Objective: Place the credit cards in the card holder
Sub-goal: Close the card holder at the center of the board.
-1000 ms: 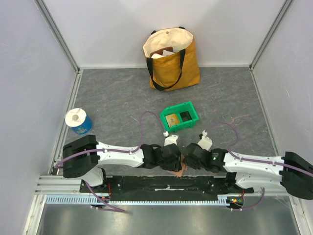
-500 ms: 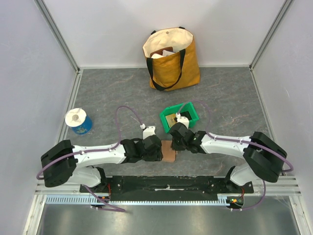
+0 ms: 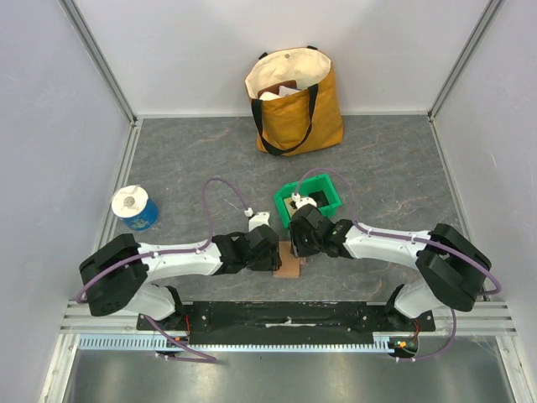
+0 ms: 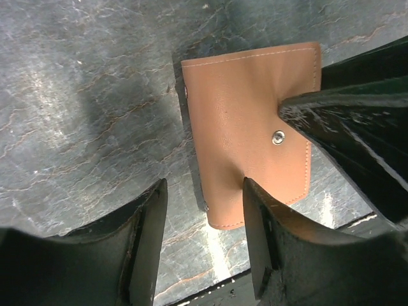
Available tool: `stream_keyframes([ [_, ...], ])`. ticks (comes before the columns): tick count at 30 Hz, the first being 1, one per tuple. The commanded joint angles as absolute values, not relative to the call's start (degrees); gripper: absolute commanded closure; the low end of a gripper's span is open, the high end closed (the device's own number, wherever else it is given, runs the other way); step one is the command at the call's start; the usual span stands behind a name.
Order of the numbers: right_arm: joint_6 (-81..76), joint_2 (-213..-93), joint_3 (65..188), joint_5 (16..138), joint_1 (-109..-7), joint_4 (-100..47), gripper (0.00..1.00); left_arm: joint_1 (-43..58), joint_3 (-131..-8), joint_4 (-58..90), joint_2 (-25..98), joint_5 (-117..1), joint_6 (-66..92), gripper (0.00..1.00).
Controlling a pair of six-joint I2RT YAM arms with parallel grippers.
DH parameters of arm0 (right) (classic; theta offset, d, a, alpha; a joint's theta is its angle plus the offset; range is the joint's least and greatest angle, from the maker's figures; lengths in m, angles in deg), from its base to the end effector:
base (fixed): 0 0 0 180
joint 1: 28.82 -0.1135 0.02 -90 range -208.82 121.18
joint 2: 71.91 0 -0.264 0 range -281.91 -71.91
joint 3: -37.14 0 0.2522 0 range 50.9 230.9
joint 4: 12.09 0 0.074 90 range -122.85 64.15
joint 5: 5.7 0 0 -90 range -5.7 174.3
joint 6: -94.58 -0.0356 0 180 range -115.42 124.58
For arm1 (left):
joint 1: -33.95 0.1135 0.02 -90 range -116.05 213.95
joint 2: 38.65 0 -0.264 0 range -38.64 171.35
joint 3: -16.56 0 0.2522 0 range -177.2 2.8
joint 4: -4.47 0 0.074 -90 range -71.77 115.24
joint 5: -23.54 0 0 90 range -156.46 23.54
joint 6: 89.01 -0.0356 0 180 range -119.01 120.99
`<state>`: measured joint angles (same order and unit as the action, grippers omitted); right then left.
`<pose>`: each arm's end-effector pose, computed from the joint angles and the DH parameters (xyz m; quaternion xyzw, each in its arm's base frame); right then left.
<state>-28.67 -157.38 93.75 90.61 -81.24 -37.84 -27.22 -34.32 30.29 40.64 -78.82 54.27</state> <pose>0.1759 0.2222 0.1658 -0.1419 0.9407 0.1679 0.2582 0.1303 -0.2209 0.1647 0.0321 0.9462 -0.2013 0.2514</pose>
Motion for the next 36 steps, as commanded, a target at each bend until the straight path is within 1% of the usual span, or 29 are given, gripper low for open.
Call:
stream_keyframes([
  [1, -27.32, -152.51, 95.81, 92.38, -80.5, -42.63, 0.55, -26.96, -34.73, 26.59, 43.0, -77.54, 50.56, 0.44],
  [5, -28.29, -148.21, 96.43, 94.32, -80.23, -45.8, 0.5, -27.05, -35.08, 27.11, 44.41, -77.72, 50.3, 0.46],
  [9, -30.92, -143.99, 95.21, 94.93, -80.23, -48.0, 0.48, -27.05, -35.43, 27.29, 45.11, -77.89, 49.95, 0.46],
  [11, -32.85, -141.62, 93.71, 95.37, -80.14, -48.53, 0.5, -26.96, -35.96, 27.73, 45.11, -78.15, 49.68, 0.46],
  [15, -36.81, -138.53, 90.2, 95.29, -79.53, -48.79, 0.58, -27.05, -36.66, 28.17, 44.33, -78.77, 49.07, 0.41],
  [19, -39.27, -139.32, 88.09, 92.4, -78.91, -47.39, 0.58, -26.96, -37.1, 27.73, 43.18, -78.68, 48.45, 0.37],
  [23, -41.21, -140.55, 86.94, 90.8, -78.91, -44.75, 0.59, -26.7, -37.63, 27.64, 44.23, -78.33, 48.1, 0.38],
  [25, -42.0, -140.9, 86.85, 91.51, -78.83, -44.66, 0.63, -26.69, -37.72, 27.55, 44.67, -78.5, 48.36, 0.41],
  [28, -42.44, -141.16, 86.33, 91.6, -78.74, -44.57, 0.76, -26.61, -37.45, 27.2, 44.41, -78.24, 48.71, 0.41],
  [31, -42.53, -141.34, 85.62, 92.3, -78.65, -44.49, 0.78, -26.52, -37.02, 26.24, 43.19, -78.33, 48.63, 0.37],
  [36, -43.32, -140.64, 83.69, 91.33, -78.47, -42.03, 0.77, -25.82, -36.75, 24.48, 42.74, -76.66, 48.01, 0.35],
])
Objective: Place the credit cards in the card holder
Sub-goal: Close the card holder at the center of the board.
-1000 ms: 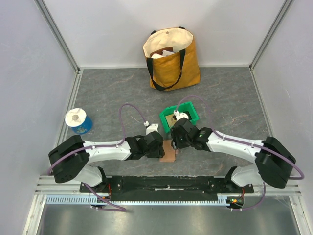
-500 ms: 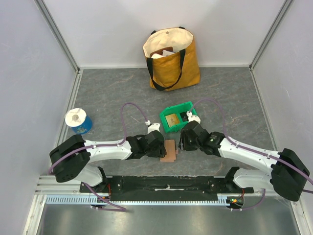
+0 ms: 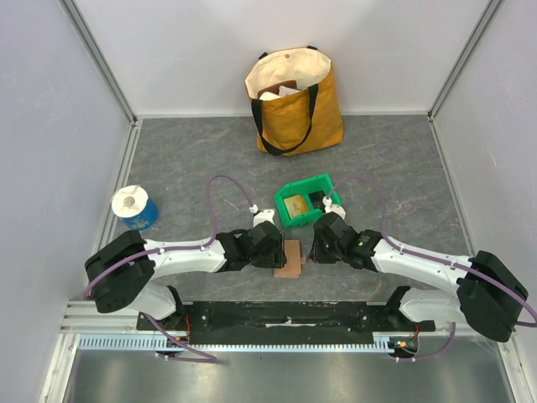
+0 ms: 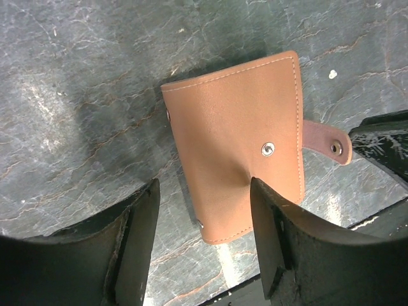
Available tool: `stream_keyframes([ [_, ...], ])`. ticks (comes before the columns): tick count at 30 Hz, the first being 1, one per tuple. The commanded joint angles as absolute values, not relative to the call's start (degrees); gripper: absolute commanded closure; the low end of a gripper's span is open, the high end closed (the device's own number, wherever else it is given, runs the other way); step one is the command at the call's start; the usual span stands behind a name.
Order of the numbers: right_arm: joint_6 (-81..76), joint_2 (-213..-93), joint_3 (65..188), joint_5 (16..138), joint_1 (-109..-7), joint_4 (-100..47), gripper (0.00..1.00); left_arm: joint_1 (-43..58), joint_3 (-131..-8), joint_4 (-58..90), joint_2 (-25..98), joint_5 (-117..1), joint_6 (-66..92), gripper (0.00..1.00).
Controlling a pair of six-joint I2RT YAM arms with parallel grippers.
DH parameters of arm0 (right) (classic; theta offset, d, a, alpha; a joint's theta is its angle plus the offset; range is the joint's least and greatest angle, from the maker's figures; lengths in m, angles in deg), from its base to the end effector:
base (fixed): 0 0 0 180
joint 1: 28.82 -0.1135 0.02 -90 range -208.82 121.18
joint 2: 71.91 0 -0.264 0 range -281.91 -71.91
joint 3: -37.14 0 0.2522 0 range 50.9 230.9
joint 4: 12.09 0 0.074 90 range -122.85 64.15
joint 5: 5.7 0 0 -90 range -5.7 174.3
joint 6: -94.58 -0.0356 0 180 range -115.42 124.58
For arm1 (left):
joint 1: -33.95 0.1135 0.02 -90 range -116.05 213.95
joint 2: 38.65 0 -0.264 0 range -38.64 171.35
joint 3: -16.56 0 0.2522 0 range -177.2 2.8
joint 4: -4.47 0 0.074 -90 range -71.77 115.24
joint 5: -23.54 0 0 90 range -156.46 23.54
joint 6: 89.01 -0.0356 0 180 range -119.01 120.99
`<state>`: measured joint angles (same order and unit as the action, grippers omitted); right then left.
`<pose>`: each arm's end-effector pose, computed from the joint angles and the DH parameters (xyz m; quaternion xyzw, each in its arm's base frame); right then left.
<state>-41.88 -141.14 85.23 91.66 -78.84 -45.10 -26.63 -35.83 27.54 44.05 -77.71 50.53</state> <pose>0.1485 0.1700 0.1808 -0.0097 0.9497 0.1884 0.2501 0.1383 -0.2310 0.1607 0.0602 0.9434 -0.2030 0.2553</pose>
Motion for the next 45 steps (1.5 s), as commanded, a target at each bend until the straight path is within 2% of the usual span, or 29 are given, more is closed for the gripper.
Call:
stream_keyframes([
  [1, -43.67, -140.55, 83.08, 90.55, -78.39, -40.81, 0.77, -25.73, -36.75, 24.39, 43.0, -76.31, 48.01, 0.35],
  [7, -45.51, -141.34, 80.53, 86.42, -77.77, -33.51, 0.76, -25.46, -35.08, 22.54, 44.23, -74.55, 49.42, 0.38],
  [14, -45.69, -141.86, 79.82, 84.48, -77.6, -29.72, 0.74, -25.29, -34.03, 22.89, 45.29, -74.55, 49.94, 0.5],
  [38, -45.69, -147.06, 81.4, 77.71, -77.33, -23.31, 0.76, -25.29, -34.64, 22.54, 46.7, -73.58, 50.65, 0.56],
  [42, -46.48, -146.0, 81.05, 77.97, -77.33, -23.39, 0.69, -25.38, -34.64, 22.37, 46.78, -73.5, 50.74, 0.57],
  [45, -46.4, -146.7, 81.14, 78.33, -77.33, -23.66, 0.68, -25.38, -34.82, 22.37, 46.96, -73.32, 50.74, 0.57],
])
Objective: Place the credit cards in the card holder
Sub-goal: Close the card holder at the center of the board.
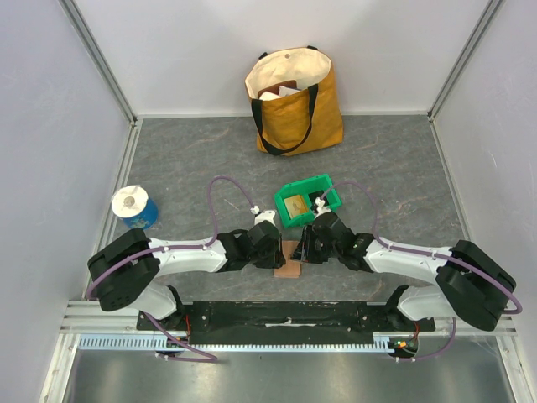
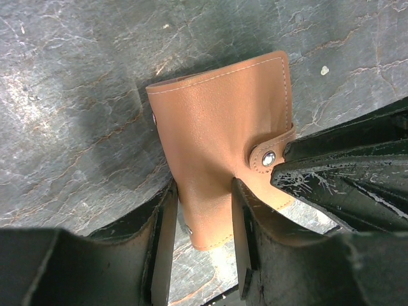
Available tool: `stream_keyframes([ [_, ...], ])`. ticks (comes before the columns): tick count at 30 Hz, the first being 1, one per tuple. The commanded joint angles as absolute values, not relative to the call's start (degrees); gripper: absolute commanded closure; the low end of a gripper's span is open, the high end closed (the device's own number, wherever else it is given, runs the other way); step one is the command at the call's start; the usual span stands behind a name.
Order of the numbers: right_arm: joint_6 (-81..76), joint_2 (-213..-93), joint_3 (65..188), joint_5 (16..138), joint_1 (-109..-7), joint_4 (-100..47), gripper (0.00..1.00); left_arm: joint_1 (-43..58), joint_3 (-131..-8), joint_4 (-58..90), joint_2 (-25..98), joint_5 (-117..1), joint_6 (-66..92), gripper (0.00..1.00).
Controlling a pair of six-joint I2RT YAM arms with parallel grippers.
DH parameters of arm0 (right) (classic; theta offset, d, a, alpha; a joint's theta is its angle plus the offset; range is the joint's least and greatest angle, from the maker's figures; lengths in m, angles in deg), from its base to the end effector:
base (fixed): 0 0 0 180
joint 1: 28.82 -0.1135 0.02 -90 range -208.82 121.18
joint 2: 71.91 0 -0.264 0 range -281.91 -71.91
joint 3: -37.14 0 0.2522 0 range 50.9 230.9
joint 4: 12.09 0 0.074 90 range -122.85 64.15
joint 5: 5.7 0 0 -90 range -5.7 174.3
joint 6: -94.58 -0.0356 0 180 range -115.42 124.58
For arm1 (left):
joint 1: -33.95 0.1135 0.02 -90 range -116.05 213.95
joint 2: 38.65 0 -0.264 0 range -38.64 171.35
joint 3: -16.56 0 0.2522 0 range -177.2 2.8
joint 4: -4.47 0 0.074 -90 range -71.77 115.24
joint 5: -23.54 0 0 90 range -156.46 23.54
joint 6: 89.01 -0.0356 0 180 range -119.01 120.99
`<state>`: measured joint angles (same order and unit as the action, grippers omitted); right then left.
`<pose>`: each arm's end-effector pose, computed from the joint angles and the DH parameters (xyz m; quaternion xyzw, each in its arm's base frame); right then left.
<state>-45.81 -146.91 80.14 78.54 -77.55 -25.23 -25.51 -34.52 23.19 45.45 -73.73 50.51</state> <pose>0.1574 0.1848 0.1573 -0.0058 0.9234 0.3202 0.2118 0.1421 -0.2320 0.1528 0.0610 0.9411 -0.2314 0.2387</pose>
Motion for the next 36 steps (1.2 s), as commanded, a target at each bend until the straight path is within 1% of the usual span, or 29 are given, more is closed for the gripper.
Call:
stream_keyframes([
  [1, -46.4, -147.22, 81.31, 78.32, -77.42, -23.83, 0.68, -25.38, -34.9, 22.28, 46.96, -73.41, 50.74, 0.57],
  [4, -46.14, -147.76, 82.01, 79.2, -77.59, -25.58, 0.67, -25.38, -34.99, 22.28, 47.22, -73.14, 50.74, 0.58],
  [8, -44.29, -147.49, 84.73, 83.94, -79.26, -31.55, 0.68, -25.38, -34.99, 22.19, 47.05, -73.23, 50.82, 0.58],
  [10, -44.02, -147.67, 85.71, 86.14, -80.14, -33.58, 0.67, -25.38, -34.99, 22.1, 47.14, -73.14, 50.82, 0.58],
  [13, -43.94, -149.16, 86.76, 87.55, -81.37, -34.73, 0.63, -25.38, -35.17, 21.84, 47.22, -72.79, 50.82, 0.59],
  [19, -45.16, -153.46, 90.53, 93.25, -85.76, -38.67, 0.64, -25.38, -34.99, 21.14, 47.4, -71.91, 51.0, 0.6],
  [21, -46.13, -154.96, 92.29, 96.06, -86.91, -41.22, 0.69, -25.29, -34.82, 20.87, 47.31, -71.91, 51.0, 0.6],
  [28, -46.48, -159.18, 94.58, 98.98, -87.97, -45.62, 0.78, -25.38, -34.38, 20.61, 47.14, -71.74, 51.09, 0.6],
  [33, -47.1, -159.18, 94.41, 100.03, -88.23, -45.89, 0.83, -25.38, -34.2, 19.82, 47.22, -71.3, 51.26, 0.61],
  [35, -47.19, -158.75, 94.5, 100.82, -88.23, -45.54, 0.89, -25.29, -34.29, 19.82, 47.49, -71.21, 51.17, 0.6],
  [36, -47.36, -158.48, 94.58, 101.35, -88.23, -45.37, 0.89, -25.29, -34.29, 19.82, 47.57, -71.04, 51.17, 0.61],
])
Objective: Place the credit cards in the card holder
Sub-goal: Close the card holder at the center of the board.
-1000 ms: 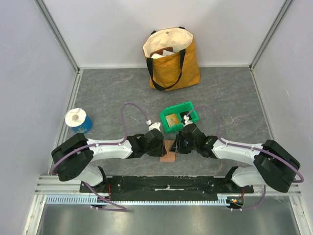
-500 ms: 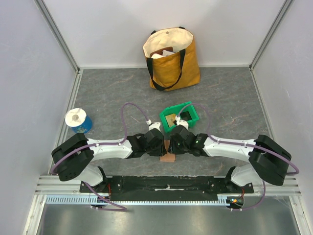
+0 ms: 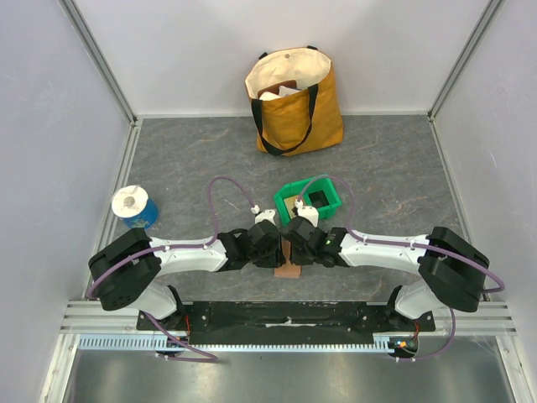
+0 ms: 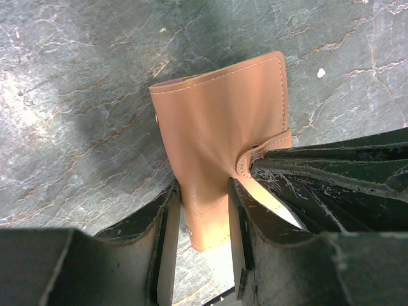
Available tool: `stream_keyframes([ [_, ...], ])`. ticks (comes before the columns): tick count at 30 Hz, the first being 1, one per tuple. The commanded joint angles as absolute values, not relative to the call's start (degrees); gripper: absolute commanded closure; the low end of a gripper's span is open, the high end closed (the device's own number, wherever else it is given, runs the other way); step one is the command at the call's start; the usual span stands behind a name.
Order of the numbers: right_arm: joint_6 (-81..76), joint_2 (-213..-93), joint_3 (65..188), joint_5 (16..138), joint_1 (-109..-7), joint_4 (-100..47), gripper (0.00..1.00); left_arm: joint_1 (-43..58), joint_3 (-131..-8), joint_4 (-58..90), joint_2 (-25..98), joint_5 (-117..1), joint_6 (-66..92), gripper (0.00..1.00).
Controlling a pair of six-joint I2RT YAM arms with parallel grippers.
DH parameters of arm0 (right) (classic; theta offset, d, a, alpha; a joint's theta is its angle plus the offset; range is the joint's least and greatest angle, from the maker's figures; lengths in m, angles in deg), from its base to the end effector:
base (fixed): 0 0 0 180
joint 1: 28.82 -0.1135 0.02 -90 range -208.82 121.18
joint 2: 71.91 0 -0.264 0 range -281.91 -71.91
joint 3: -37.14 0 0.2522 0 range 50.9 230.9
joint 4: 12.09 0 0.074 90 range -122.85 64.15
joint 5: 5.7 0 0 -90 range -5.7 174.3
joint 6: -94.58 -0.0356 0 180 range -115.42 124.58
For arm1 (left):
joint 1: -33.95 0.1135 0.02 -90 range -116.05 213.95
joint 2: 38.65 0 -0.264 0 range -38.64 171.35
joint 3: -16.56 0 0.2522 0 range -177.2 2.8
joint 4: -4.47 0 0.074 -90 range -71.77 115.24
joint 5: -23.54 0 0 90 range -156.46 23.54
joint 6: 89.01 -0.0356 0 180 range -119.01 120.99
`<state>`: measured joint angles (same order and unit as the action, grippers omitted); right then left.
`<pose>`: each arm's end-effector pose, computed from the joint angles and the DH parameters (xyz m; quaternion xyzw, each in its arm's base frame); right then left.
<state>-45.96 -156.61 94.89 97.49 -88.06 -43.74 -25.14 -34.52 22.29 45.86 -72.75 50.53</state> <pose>0.1487 0.2339 0.1693 -0.0415 0.9559 0.1563 0.2451 0.1439 -0.2328 0.1520 0.0603 0.9402 -0.2389 0.2353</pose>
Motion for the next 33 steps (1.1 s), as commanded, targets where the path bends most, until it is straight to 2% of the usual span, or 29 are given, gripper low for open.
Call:
stream_keyframes([
  [1, -47.54, -158.04, 94.59, 101.79, -88.23, -45.02, 0.89, -25.38, -34.29, 19.73, 47.58, -70.95, 51.17, 0.61],
  [15, -48.33, -152.24, 92.3, 102.06, -88.23, -41.41, 0.91, -25.29, -34.82, 20.96, 48.45, -71.47, 51.44, 0.61],
  [21, -47.1, -152.94, 92.21, 98.72, -88.32, -39.39, 0.68, -25.29, -34.64, 20.87, 48.28, -71.65, 51.44, 0.61],
  [27, -46.92, -155.66, 93.0, 99.33, -88.84, -40.52, 0.66, -25.38, -34.73, 20.78, 48.02, -71.74, 51.53, 0.61],
  [33, -47.45, -159.97, 96.96, 104.33, -91.65, -48.52, 0.67, -25.29, -34.73, 20.78, 47.93, -71.65, 51.44, 0.61],
])
